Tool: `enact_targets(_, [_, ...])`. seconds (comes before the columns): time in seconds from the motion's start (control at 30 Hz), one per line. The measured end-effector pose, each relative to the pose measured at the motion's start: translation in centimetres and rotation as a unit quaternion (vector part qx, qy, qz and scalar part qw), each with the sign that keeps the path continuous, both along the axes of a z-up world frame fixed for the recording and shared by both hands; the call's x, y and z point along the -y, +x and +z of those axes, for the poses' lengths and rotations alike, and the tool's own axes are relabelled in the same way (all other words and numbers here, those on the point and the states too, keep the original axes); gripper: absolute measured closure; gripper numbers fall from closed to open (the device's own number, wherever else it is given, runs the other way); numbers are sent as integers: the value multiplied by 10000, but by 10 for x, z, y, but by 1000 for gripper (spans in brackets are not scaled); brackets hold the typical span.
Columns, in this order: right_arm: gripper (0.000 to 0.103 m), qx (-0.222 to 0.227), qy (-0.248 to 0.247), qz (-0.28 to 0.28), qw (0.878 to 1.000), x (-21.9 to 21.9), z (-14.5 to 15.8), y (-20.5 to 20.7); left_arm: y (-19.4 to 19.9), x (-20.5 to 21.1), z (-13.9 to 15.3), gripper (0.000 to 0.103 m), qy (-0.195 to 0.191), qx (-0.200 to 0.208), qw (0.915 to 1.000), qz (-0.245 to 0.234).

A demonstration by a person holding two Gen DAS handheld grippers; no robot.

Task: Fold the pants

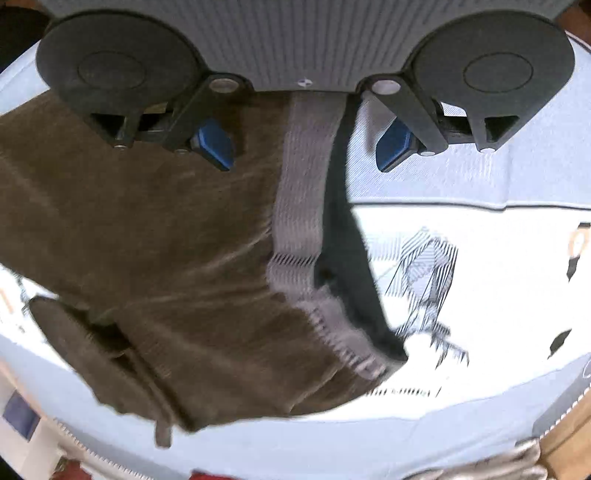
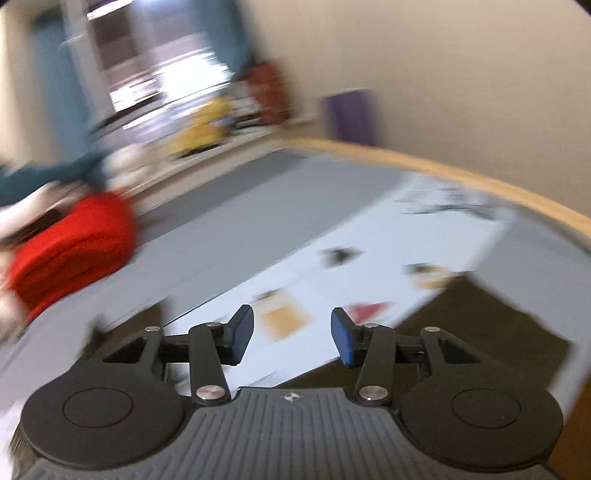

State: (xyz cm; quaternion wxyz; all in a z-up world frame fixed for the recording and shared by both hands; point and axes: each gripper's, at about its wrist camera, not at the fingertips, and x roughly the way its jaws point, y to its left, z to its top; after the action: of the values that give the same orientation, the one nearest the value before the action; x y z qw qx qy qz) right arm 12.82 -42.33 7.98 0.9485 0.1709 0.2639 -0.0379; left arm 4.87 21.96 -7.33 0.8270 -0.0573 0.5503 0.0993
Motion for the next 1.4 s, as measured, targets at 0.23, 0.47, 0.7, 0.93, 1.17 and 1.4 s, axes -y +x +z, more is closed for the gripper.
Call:
enact_targets(0.23, [54, -469, 46, 573, 9972, -51, -19, 16, 15, -5, -21, 15, 20, -406, 9990, -197])
enact_targets(0.47, [54, -682, -368, 665, 9948, -69, -28, 16, 29, -7, -31, 22, -253, -439, 9985, -198])
enact_targets(0.7, [54, -852, -227, 423, 9952, -57, -39, 17, 22, -9, -23, 71, -389, -162, 9988, -267])
enact_targets(0.93, [54, -889, -100, 352, 9954, -57, -39, 17, 5, -21, -10, 77, -475, 70, 9986, -210])
enact_targets(1.17, [54, -899, -115, 494, 9947, -69, -39, 17, -13, -28, -5, 77, -408, -227, 9989, -60])
enact_targets(1.4, [54, -932, -378, 652, 9928, -74, -39, 17, -11, -14, 15, 56, 48, 3, 10000, 24])
